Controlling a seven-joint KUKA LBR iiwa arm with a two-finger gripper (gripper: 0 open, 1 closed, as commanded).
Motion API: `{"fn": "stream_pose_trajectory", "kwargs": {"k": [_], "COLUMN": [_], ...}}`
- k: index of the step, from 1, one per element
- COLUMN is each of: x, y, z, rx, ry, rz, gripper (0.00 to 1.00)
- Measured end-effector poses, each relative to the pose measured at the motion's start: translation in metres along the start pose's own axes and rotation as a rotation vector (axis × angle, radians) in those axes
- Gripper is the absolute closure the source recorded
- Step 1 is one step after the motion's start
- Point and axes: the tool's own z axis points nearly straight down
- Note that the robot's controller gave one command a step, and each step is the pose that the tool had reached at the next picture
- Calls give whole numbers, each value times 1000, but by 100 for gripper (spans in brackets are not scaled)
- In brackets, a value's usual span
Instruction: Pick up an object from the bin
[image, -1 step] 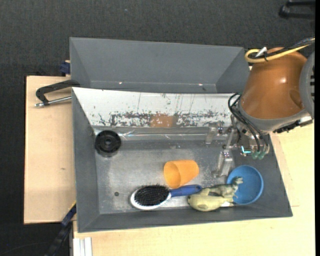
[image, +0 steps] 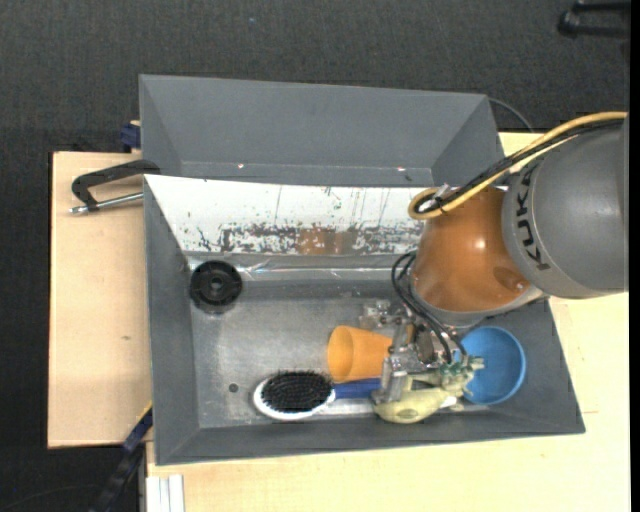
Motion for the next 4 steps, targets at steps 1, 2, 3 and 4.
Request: {"fn": "stream_pose_trajectory", "kwargs": {"k": [1,2,3,4], "x": [-1,-21,-28,-10], "y": [-1,-89,-89,-72], "z": [-4,21,-104,-248], "rx": [1,4,4,4], "ry": [-6,-9,-15,-16], "rz": [2,23,35,13], "gripper": [100,100,100,100]}}
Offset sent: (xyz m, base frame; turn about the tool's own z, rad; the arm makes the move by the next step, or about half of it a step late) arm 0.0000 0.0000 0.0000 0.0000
